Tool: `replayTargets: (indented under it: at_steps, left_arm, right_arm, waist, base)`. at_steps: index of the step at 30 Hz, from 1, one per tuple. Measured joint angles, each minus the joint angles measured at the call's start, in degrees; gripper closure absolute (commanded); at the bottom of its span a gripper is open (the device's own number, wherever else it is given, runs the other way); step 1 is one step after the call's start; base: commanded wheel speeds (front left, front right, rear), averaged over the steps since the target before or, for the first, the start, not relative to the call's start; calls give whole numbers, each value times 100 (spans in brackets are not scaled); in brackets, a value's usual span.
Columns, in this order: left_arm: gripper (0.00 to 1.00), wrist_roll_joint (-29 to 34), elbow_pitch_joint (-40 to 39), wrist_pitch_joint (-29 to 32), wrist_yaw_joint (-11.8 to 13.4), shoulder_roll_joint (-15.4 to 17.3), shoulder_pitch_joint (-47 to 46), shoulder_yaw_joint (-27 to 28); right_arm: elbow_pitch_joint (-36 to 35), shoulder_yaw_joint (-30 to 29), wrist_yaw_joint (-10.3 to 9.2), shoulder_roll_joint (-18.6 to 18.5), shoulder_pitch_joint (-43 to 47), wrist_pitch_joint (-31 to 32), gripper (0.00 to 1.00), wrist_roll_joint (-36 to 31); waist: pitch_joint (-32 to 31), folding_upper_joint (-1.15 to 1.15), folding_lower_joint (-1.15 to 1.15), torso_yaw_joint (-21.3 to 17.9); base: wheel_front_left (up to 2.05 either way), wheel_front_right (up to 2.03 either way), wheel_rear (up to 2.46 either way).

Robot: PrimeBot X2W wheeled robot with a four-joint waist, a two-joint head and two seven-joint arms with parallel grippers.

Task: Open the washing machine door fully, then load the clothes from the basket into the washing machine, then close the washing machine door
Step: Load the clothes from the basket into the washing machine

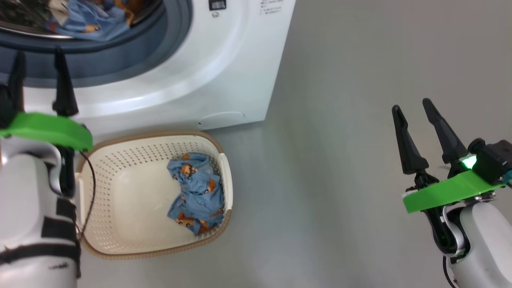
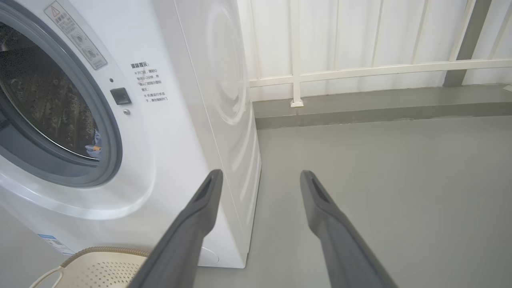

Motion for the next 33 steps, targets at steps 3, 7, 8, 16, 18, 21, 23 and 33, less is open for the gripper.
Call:
replayTargets:
  at_steps: [3, 7, 8, 16, 18, 21, 23, 33]
  left_arm:
    - [0, 3, -153, 1, -2, -79, 307, 45]
    - [0, 25, -366, 0, -37, -149, 686, 101]
    - [0, 27, -425, 1, -58, -170, 781, 109]
    - [0, 41, -894, 1, -109, -315, 1544, 158]
    - [0, 41, -1016, 1, -110, -331, 1744, 170]
    - [0, 42, -1118, 1, -110, -363, 1945, 170]
    - [0, 42, -1218, 1, -111, -391, 2141, 167]
    - [0, 87, -1560, 1, -126, -491, 2867, 111]
  right_arm:
    - [27, 3, 0, -21, 87, 0, 0, 0]
    - [45, 1, 0, -65, 225, 0, 0, -1]
    - [45, -1, 0, -73, 268, 0, 0, -1]
    - [70, -29, 0, -113, 477, 0, 0, -1]
    - [77, -34, 0, -112, 552, 0, 0, -1]
    - [78, -51, 0, -112, 621, 0, 0, -1]
    - [80, -73, 0, -112, 687, 0, 0, -1]
    - [74, -202, 0, -113, 1033, 1, 0, -1]
  waist:
    - [-156, 0, 0, 74]
    - [-362, 0, 0, 164]
    - [-412, 0, -1, 185]
    - [-772, 0, 0, 316]
    - [-849, 0, 0, 334]
    - [-928, 0, 0, 345]
    - [-1006, 0, 0, 354]
    - [-1301, 0, 0, 434]
  base:
    - [0, 0, 0]
    - [0, 0, 0]
    - [0, 0, 0]
    - [0, 0, 0]
    - [0, 0, 0]
    - [0, 0, 0]
    - [0, 0, 0]
    - [0, 0, 0]
